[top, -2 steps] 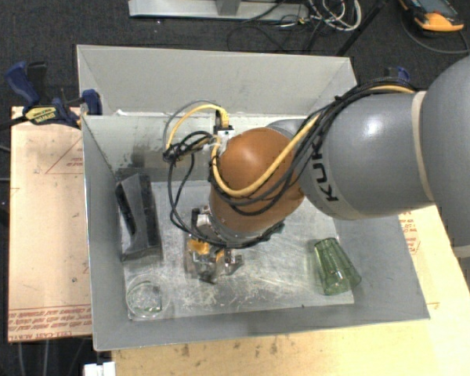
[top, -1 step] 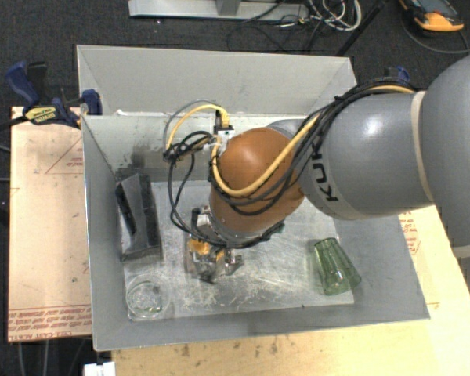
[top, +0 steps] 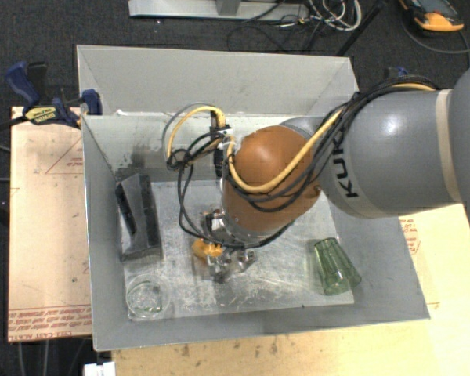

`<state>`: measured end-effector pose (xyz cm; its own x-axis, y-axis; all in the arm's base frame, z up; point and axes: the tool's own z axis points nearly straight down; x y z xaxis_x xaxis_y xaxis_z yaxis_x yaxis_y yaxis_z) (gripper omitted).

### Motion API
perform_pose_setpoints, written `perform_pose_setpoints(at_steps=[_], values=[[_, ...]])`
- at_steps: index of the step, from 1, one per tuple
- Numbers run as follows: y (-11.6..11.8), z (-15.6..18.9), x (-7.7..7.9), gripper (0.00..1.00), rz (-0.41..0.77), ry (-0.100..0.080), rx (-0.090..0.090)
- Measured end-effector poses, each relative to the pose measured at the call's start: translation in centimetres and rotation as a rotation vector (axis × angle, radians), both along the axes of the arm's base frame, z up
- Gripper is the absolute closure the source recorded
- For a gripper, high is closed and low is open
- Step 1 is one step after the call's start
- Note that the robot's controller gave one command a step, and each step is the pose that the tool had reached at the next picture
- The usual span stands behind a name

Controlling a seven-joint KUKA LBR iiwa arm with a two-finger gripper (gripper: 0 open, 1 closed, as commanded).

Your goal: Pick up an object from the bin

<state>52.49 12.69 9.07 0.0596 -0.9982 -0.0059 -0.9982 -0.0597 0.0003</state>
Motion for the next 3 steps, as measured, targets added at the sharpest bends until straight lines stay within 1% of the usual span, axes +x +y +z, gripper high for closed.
perform_pose_setpoints(at_steps=[1, 2, 3], values=[[1.2, 3.7, -0.3, 0.0, -0.132, 0.001, -0.003], [2.6, 5.0, -0.5, 0.0, -0.449, 0.001, -0.003], [1.7, 4.0, 1.4, 0.0, -0.547, -0.001, 0.0]])
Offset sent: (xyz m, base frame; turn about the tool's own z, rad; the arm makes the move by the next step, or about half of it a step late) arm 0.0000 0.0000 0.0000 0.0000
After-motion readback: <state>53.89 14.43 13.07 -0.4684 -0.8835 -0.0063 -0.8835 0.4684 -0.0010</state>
